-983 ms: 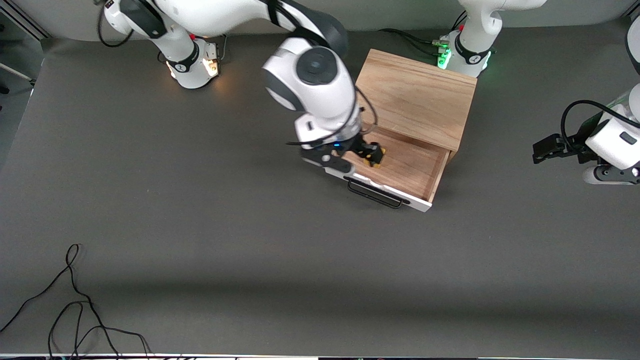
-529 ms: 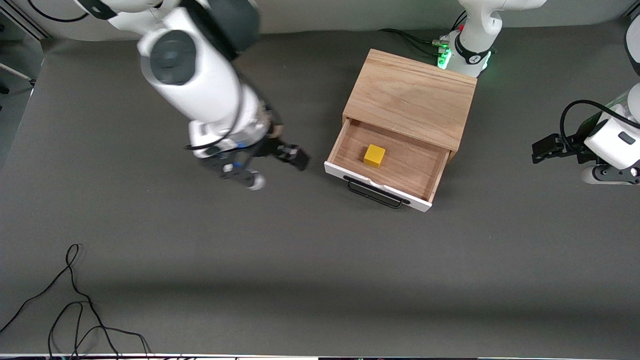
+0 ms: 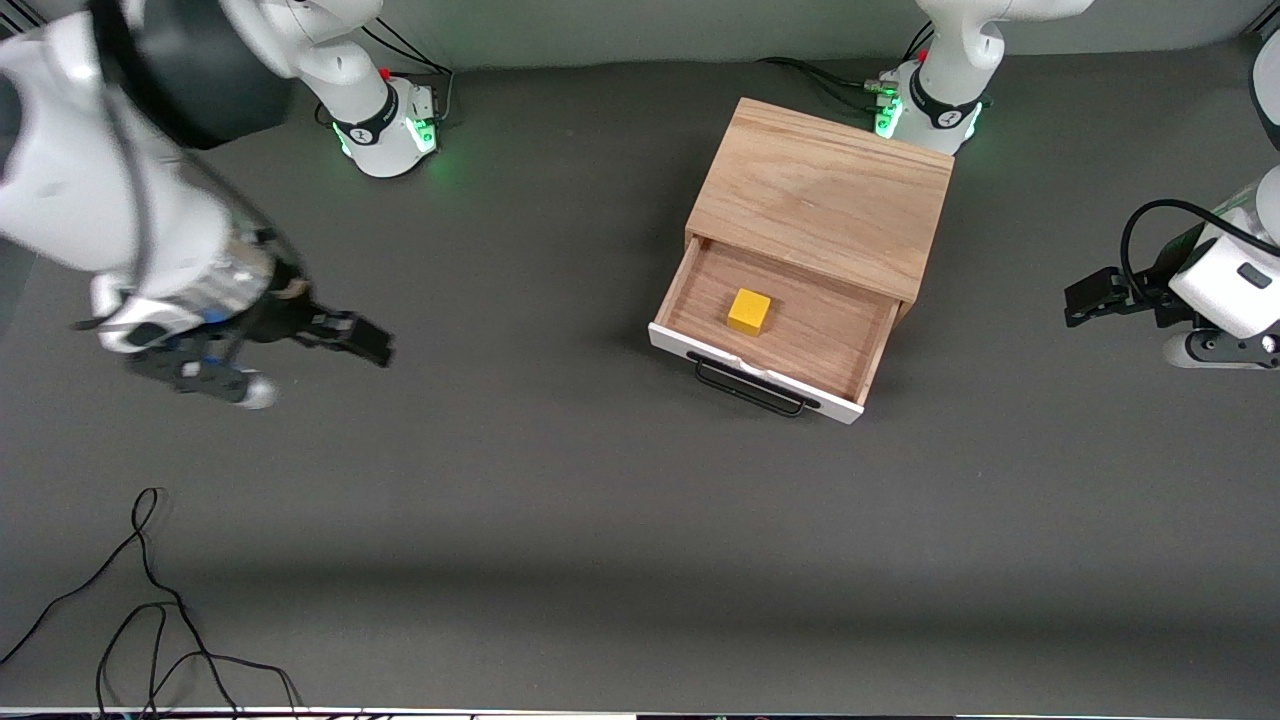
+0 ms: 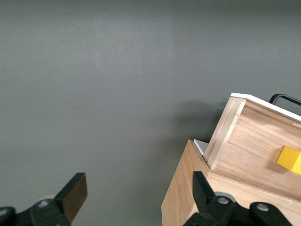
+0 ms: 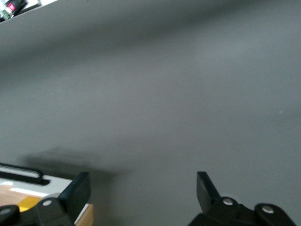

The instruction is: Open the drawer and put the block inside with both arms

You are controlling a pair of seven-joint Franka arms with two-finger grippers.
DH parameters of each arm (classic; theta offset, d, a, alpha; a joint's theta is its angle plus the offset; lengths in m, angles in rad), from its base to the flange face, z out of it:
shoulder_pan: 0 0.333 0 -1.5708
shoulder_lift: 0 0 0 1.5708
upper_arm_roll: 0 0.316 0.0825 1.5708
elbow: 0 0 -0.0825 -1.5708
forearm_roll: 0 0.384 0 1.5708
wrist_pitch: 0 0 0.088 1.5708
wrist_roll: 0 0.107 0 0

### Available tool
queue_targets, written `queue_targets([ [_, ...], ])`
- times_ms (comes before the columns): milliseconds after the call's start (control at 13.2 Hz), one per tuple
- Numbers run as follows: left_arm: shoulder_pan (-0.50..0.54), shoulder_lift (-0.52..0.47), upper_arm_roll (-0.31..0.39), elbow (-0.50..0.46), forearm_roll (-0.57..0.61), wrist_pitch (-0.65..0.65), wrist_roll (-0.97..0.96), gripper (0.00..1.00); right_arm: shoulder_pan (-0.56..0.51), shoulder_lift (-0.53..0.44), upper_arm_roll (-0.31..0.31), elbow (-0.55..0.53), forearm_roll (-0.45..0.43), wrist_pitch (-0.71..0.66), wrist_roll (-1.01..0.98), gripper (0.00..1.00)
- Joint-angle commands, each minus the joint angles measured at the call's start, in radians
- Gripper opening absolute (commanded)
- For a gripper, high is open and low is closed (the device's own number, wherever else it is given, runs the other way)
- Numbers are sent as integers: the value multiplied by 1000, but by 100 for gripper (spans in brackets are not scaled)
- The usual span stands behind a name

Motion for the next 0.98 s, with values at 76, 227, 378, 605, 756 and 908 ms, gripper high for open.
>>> queue_targets([
  [76,-10,-14,6,-1,14,-3,14,100,-66,-74,-70,-124,31,33,-187,100],
  [227,-10,-14,6,-1,14,-3,14,100,-91,-120,-70,-199,15,82,-222,100],
  [378,-10,-14,6,-1,14,-3,14,100,-115,-134,-70,-243,-37,130,-279,100],
  [605,-10,-14,6,-1,14,-3,13,100,-173,-158,-61,-265,-69,130,-386,100],
  [756,-10,-14,4,-1,14,-3,14,100,-221,-159,-34,-274,-71,135,-480,100],
  [908,-10,-14,4,1,14,-3,14,100,-219,-162,-26,-270,-72,132,-489,100],
])
